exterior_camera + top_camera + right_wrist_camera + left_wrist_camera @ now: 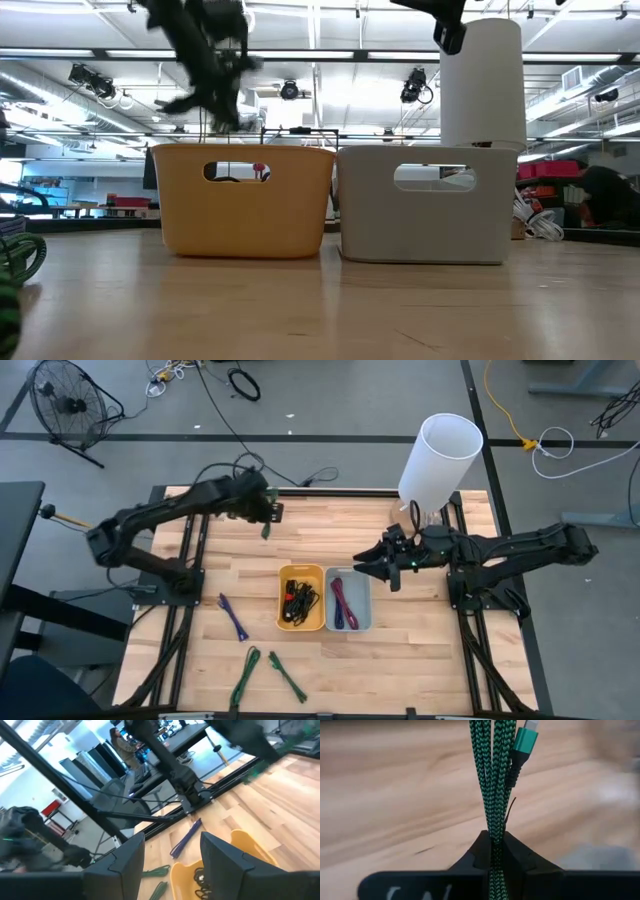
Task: Pick & Place USB Port
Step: Put the black green charger cable into the gray bin
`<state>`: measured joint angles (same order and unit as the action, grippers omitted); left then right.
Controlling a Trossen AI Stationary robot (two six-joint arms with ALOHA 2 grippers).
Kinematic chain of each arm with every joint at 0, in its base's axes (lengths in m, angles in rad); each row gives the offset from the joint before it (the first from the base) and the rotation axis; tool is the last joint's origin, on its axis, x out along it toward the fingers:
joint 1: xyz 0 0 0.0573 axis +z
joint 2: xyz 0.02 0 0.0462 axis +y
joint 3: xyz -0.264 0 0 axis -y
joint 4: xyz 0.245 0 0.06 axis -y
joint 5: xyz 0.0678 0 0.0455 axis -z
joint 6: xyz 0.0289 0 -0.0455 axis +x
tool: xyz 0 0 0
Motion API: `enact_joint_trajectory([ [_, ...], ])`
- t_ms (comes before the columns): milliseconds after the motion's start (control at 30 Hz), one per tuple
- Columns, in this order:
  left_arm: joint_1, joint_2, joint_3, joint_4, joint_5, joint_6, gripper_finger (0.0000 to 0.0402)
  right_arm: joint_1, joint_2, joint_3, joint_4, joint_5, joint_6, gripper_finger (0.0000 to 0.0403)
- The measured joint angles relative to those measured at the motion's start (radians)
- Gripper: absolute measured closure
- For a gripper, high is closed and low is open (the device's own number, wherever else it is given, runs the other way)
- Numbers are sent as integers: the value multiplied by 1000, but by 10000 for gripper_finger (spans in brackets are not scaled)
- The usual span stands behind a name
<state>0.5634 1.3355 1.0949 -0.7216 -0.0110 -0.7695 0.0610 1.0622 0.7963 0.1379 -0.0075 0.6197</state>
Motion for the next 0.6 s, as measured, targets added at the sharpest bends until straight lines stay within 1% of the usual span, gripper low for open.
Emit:
enact_joint_trajectory([
  [67, -57, -66, 28, 23, -24, 23, 379, -9, 0, 0, 0, 0, 2, 211],
  [167, -153, -163, 53, 109, -70, 108, 379, -23, 0, 0, -1, 0, 5, 211],
  [267, -264, -248, 59, 207, -78, 222, 379, -36, 0, 0, -1, 0, 12, 211],
  [333, -339, -294, 60, 263, -80, 260, 379, -45, 0, 0, 2, 0, 21, 211],
  [400, -405, -324, 60, 308, -95, 279, 379, -52, 0, 0, 4, 0, 27, 211],
  [467, -480, -343, 60, 340, -146, 296, 379, -56, 0, 0, 21, 1, 27, 211],
  [533, -554, -345, 60, 371, -201, 328, 379, -56, 0, 0, 49, 3, 27, 211],
  [600, -621, -338, 59, 403, -220, 368, 379, -56, 0, 0, 80, 3, 27, 211],
])
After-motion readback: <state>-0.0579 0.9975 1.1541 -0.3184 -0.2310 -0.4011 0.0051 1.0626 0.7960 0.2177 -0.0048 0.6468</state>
